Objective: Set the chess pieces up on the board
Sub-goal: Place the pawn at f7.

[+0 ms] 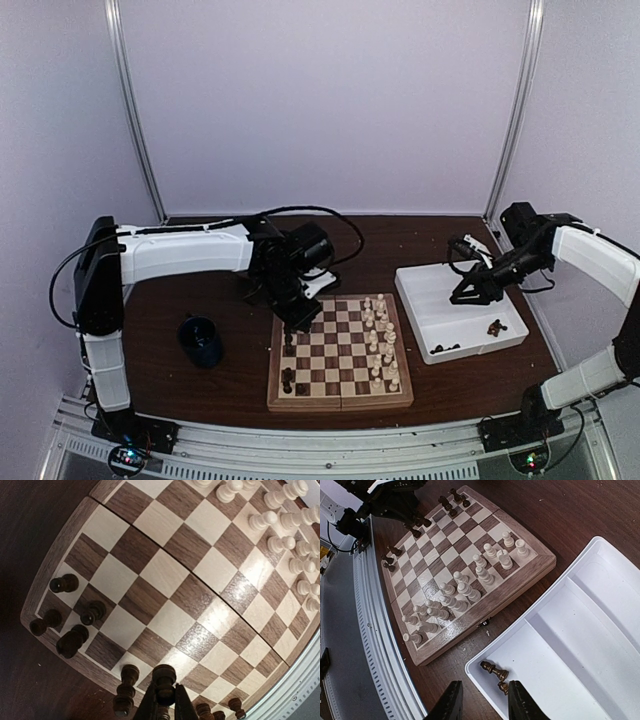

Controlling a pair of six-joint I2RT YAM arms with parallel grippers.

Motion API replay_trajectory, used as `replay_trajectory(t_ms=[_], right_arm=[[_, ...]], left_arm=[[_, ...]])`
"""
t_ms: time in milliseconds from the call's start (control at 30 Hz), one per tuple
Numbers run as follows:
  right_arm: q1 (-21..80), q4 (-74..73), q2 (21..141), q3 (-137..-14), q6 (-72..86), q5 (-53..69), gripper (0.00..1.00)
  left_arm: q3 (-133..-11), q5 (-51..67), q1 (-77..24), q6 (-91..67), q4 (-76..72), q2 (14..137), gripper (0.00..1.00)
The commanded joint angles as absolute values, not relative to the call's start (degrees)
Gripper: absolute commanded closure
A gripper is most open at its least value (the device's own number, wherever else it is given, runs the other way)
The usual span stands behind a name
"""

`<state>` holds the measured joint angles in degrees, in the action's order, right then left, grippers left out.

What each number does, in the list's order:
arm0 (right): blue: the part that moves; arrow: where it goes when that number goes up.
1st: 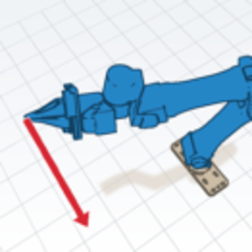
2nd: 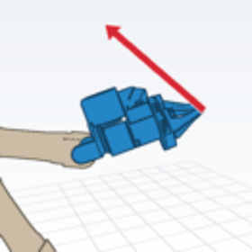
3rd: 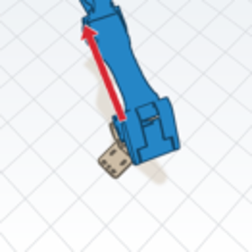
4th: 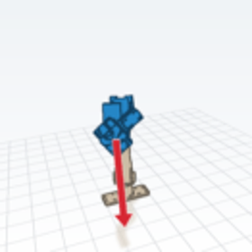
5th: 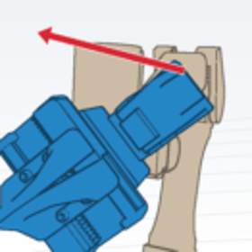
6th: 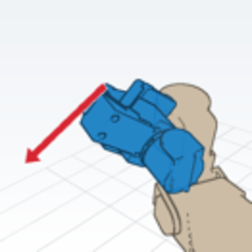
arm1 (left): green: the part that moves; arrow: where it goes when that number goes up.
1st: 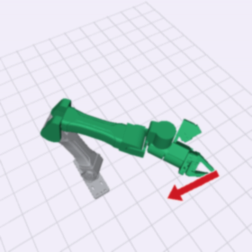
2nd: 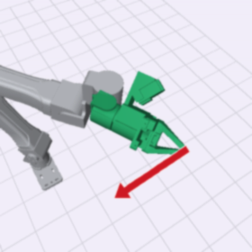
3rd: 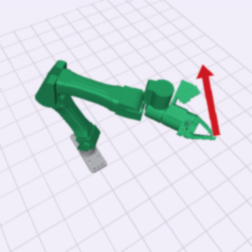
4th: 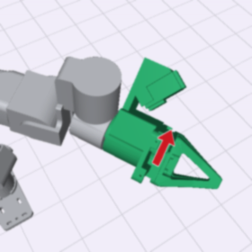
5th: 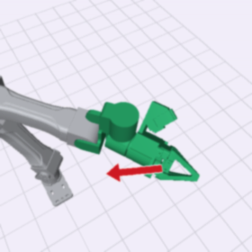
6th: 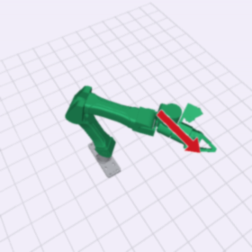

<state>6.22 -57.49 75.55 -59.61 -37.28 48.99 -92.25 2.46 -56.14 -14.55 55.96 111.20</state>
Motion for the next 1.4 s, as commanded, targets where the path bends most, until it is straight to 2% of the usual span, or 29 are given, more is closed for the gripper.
replay_trajectory(t_ms=[0, 1367], right_arm=[[5.9, -57.1, 74.8, -59.1, -37.3, 48.6, 0.65], [5.9, -58.3, 76.3, -59.4, -38.2, 49.3, 0.65]], left_arm=[[-91.9, 2.2, -54.8, -15.6, 53.4, 113.4, 0.95], [-92.5, 1.3, -52.1, -17.0, 50.3, 119.0, 0.89]])
